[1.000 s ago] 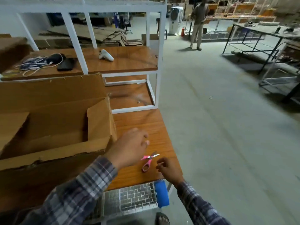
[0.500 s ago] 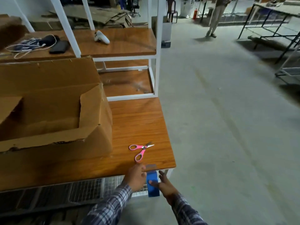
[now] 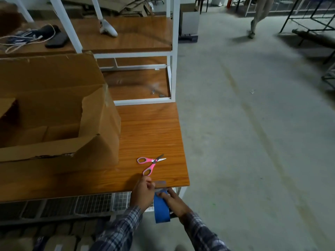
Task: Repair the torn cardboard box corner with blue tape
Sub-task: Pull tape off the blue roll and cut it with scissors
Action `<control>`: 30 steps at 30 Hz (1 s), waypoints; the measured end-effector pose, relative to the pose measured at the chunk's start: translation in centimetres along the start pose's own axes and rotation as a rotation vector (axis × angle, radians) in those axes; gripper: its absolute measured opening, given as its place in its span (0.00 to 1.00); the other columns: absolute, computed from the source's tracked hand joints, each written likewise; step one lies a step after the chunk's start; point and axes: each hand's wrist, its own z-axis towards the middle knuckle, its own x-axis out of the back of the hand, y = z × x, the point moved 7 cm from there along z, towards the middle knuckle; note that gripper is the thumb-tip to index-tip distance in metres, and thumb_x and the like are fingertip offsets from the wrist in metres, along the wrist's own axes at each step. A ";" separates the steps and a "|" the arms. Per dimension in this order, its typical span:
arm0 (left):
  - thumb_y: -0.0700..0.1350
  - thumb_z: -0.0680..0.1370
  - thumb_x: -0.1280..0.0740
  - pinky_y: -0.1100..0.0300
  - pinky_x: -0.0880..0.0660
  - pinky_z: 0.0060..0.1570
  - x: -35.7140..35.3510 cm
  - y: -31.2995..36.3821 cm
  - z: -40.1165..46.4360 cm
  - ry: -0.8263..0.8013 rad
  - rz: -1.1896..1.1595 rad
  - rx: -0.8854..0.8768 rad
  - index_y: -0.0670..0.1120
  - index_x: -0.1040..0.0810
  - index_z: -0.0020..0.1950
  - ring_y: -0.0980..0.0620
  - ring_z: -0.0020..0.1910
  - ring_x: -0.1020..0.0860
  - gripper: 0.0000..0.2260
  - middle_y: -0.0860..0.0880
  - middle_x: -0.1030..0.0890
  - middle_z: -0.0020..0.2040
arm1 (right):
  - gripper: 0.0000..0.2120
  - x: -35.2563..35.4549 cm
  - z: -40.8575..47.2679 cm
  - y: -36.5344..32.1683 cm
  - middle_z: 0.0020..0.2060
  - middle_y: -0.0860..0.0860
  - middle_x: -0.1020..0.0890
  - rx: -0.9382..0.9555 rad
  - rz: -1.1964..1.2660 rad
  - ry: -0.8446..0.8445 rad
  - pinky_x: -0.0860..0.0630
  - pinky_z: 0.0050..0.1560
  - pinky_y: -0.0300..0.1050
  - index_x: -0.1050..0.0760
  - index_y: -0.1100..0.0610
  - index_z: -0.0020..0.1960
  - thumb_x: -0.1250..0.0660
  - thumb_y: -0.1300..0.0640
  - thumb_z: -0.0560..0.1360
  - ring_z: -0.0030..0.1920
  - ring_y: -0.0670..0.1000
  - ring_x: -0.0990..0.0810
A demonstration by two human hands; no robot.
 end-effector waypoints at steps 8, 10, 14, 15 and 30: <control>0.58 0.87 0.40 0.49 0.19 0.47 -0.3 -1.8 0.9 -0.101 -0.170 0.243 0.46 0.18 0.49 0.41 0.43 0.15 0.19 0.42 0.14 0.45 | 0.20 -0.4 -2.1 -2.1 0.63 0.52 0.21 -0.093 0.121 -0.035 0.15 0.49 0.54 0.30 0.42 0.70 0.37 0.36 0.82 0.59 0.57 0.19; 0.58 0.87 0.41 0.43 0.17 0.55 -0.6 -2.0 1.4 -0.152 -0.252 0.255 0.44 0.17 0.50 0.35 0.51 0.13 0.22 0.38 0.12 0.49 | 0.21 -0.6 -2.3 -2.6 0.64 0.53 0.21 -0.088 0.142 -0.041 0.15 0.54 0.59 0.29 0.42 0.69 0.36 0.35 0.81 0.61 0.59 0.19; 0.57 0.87 0.39 0.42 0.19 0.60 0.2 -1.6 1.2 -0.195 -0.418 0.289 0.44 0.20 0.52 0.37 0.54 0.16 0.18 0.38 0.14 0.56 | 0.19 -0.6 -3.5 -7.1 0.62 0.54 0.16 0.080 0.135 -0.060 0.16 0.60 0.59 0.22 0.39 0.65 0.32 0.34 0.78 0.61 0.59 0.15; 0.56 0.87 0.38 0.43 0.19 0.58 0.3 -1.4 1.1 -0.205 -0.531 0.301 0.43 0.19 0.54 0.38 0.54 0.16 0.17 0.38 0.15 0.58 | 0.17 -0.7 -4.1 -9.0 0.62 0.53 0.15 0.132 0.138 -0.079 0.17 0.60 0.59 0.21 0.38 0.64 0.31 0.34 0.78 0.62 0.59 0.15; 0.64 0.73 0.25 0.50 0.20 0.66 6.5 6.9 -0.4 -0.403 -0.514 -0.149 0.51 0.12 0.60 0.48 0.64 0.16 0.23 0.50 0.12 0.61 | 0.13 0.8 -8.7 -12.5 0.63 0.53 0.17 0.400 0.005 -0.086 0.16 0.50 0.42 0.24 0.42 0.67 0.31 0.47 0.84 0.60 0.54 0.15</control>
